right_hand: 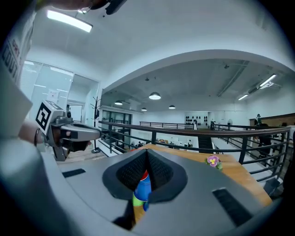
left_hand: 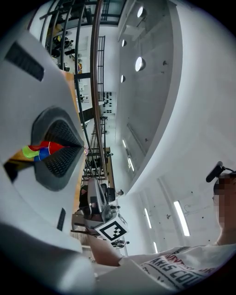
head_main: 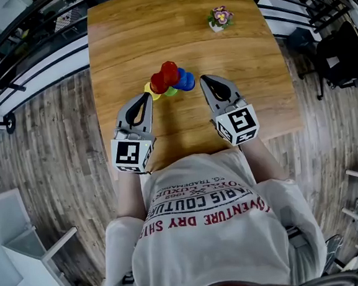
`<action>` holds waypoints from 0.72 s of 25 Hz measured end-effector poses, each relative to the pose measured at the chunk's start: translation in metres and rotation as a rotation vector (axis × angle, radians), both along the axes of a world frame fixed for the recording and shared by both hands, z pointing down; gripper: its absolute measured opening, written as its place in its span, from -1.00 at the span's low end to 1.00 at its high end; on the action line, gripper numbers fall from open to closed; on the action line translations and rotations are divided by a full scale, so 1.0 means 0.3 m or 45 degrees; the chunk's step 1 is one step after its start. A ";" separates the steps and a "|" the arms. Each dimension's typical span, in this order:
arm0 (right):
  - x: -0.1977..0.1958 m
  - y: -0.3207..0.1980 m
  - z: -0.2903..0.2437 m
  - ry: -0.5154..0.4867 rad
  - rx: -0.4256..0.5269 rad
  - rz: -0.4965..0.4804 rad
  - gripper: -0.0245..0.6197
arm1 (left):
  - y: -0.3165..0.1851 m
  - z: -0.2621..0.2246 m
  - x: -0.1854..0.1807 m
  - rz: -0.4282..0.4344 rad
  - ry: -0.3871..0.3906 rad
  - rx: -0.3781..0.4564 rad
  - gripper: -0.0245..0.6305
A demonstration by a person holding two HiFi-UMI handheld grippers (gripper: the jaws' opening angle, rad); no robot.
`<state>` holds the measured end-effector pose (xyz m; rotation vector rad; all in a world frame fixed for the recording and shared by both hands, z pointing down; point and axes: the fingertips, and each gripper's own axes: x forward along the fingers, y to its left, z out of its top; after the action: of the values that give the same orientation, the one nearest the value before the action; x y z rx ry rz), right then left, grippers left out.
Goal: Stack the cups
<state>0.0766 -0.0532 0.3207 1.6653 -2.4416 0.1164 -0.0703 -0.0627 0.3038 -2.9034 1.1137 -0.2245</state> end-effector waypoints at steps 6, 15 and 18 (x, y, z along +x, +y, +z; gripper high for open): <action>-0.034 0.006 -0.021 -0.026 0.021 -0.050 -0.84 | 0.002 0.001 0.001 0.010 -0.002 0.004 -0.87; -0.065 0.028 -0.036 -0.084 0.025 -0.125 -0.84 | -0.003 -0.007 -0.018 -0.022 0.022 0.001 -0.87; -0.056 0.021 -0.033 -0.080 0.019 -0.108 -0.84 | -0.014 -0.007 -0.018 -0.034 0.026 -0.006 -0.87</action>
<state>0.0597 -0.0469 0.3106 1.5845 -2.5611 0.1408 -0.0757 -0.0670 0.3018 -2.9032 1.1569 -0.1992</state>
